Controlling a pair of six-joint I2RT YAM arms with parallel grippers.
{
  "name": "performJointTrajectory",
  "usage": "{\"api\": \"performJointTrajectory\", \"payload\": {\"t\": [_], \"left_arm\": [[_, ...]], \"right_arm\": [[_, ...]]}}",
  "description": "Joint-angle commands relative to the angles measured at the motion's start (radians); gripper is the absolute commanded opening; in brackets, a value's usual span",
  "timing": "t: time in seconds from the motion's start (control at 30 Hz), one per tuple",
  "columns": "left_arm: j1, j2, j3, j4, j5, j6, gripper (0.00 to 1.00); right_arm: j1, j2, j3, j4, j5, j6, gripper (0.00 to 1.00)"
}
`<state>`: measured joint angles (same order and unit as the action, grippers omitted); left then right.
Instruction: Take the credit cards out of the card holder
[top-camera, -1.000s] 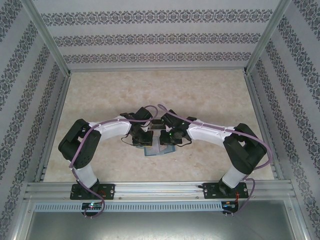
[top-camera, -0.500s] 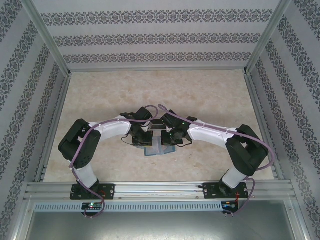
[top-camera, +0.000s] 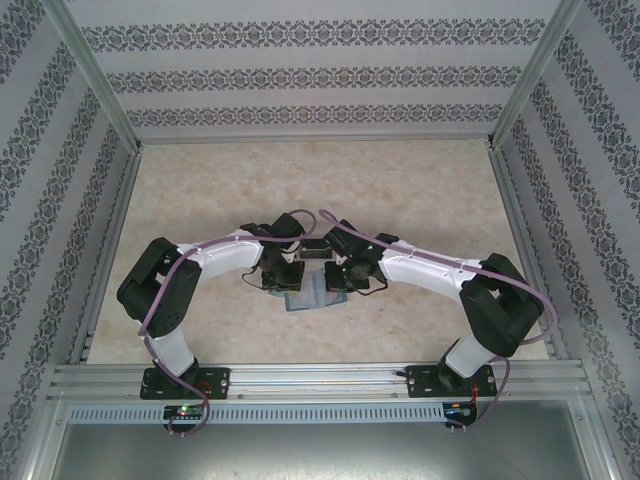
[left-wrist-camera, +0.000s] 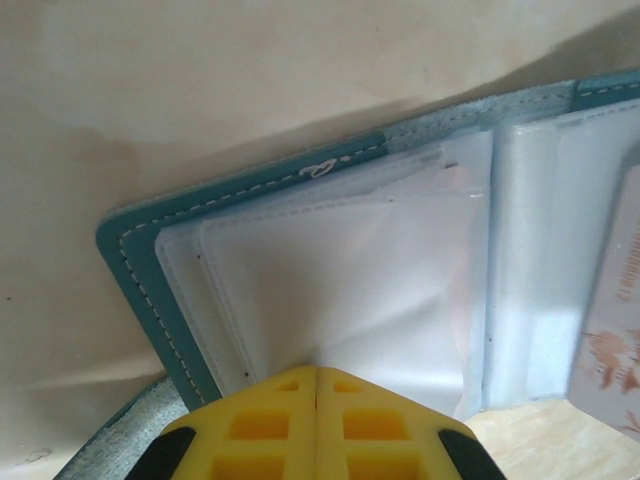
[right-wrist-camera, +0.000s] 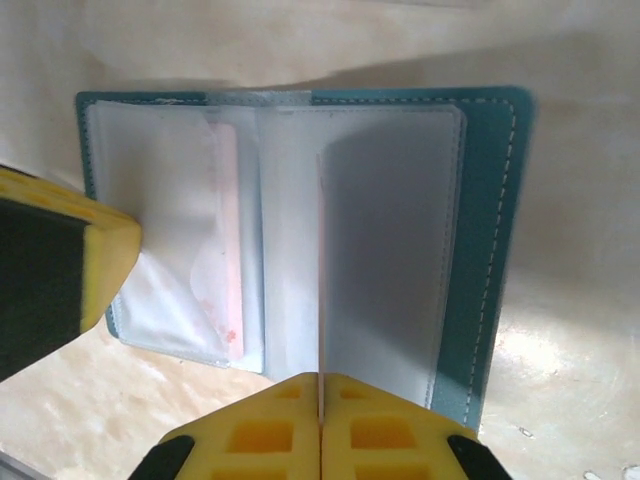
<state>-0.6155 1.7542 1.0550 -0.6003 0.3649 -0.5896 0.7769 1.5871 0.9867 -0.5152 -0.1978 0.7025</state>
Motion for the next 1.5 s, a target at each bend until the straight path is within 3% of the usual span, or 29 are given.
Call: {"api": "performJointTrajectory", "payload": {"t": [0.0, 0.37, 0.77, 1.07, 1.47], "left_arm": [[-0.004, 0.010, 0.029, -0.073, -0.055, 0.033, 0.03], [0.005, -0.060, 0.043, -0.099, -0.079, 0.029, 0.07], [0.060, -0.183, -0.097, -0.087, -0.106, -0.008, 0.07], [0.087, -0.269, -0.177, -0.105, -0.122, -0.033, 0.07], [0.105, -0.316, -0.197, -0.142, -0.140, -0.045, 0.08]], "right_arm": [[0.002, -0.039, 0.058, -0.047, 0.024, -0.106, 0.09], [-0.063, -0.056, 0.140, -0.104, 0.014, -0.642, 0.08], [-0.097, 0.097, 0.347, -0.282, 0.119, -1.307, 0.05], [-0.146, 0.286, 0.604, -0.401, 0.130, -1.483, 0.04], [-0.162, 0.522, 0.911, -0.535, 0.102, -1.551, 0.05]]}}
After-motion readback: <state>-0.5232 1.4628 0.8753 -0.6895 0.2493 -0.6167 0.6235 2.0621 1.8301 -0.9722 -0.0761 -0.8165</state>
